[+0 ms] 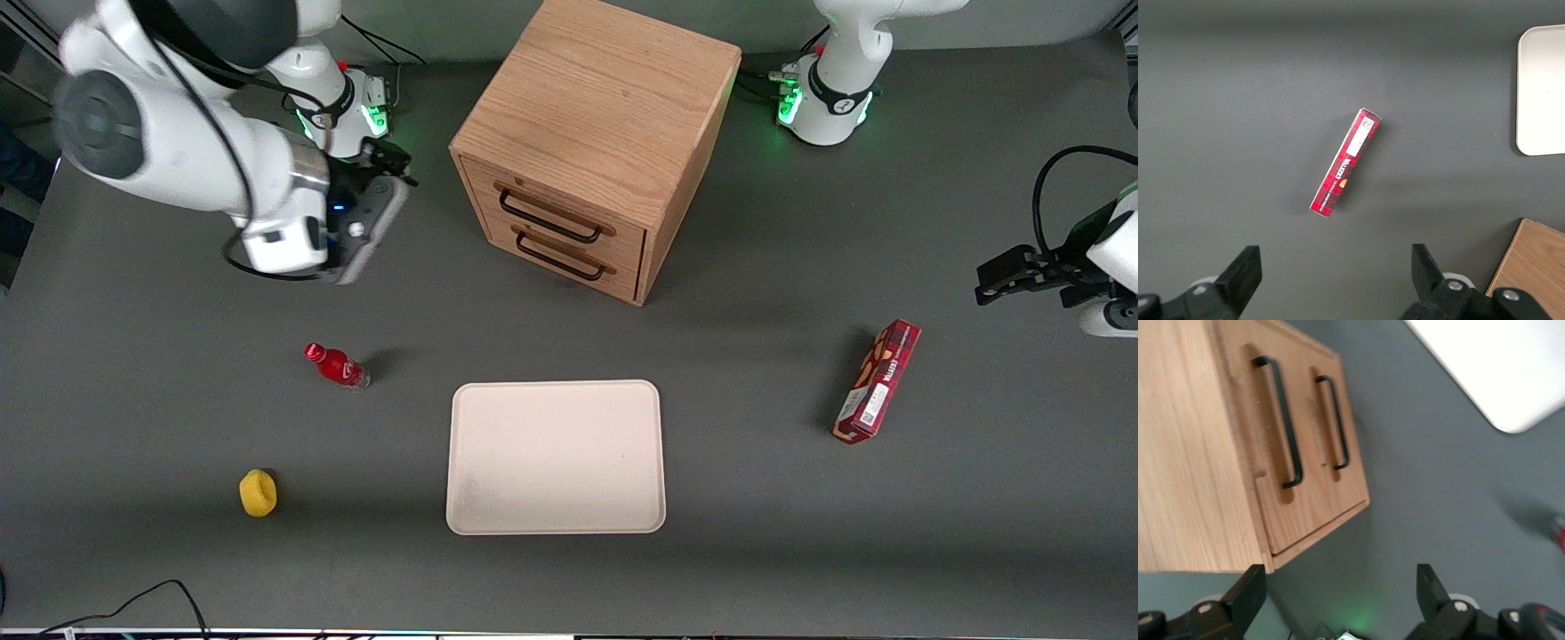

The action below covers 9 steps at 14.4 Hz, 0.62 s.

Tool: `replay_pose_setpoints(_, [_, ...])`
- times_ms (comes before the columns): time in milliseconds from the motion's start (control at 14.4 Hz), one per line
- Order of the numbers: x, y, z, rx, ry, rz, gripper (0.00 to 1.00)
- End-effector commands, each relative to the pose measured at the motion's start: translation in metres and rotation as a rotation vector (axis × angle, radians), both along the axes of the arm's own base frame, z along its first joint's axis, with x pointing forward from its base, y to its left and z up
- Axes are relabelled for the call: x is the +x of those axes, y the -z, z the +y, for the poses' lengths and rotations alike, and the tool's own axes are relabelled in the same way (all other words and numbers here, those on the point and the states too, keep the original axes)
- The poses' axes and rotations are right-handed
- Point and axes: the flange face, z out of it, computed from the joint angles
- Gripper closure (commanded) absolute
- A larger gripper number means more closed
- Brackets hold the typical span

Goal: Open upper drawer
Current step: 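Move the right gripper toward the upper drawer's black handle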

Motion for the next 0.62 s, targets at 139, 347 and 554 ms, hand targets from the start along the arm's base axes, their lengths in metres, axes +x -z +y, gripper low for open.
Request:
replay_pose_setpoints(139, [0.002, 0.024, 0.047, 0.097, -0.105, 0.007, 0.0])
replay_pose_setpoints(347, [0.006, 0.063, 0.08, 0.137, -0.119, 0.035, 0.0])
replay_pose_setpoints(554, [0.006, 0.098, 0.097, 0.153, -0.1, 0.02, 0.0])
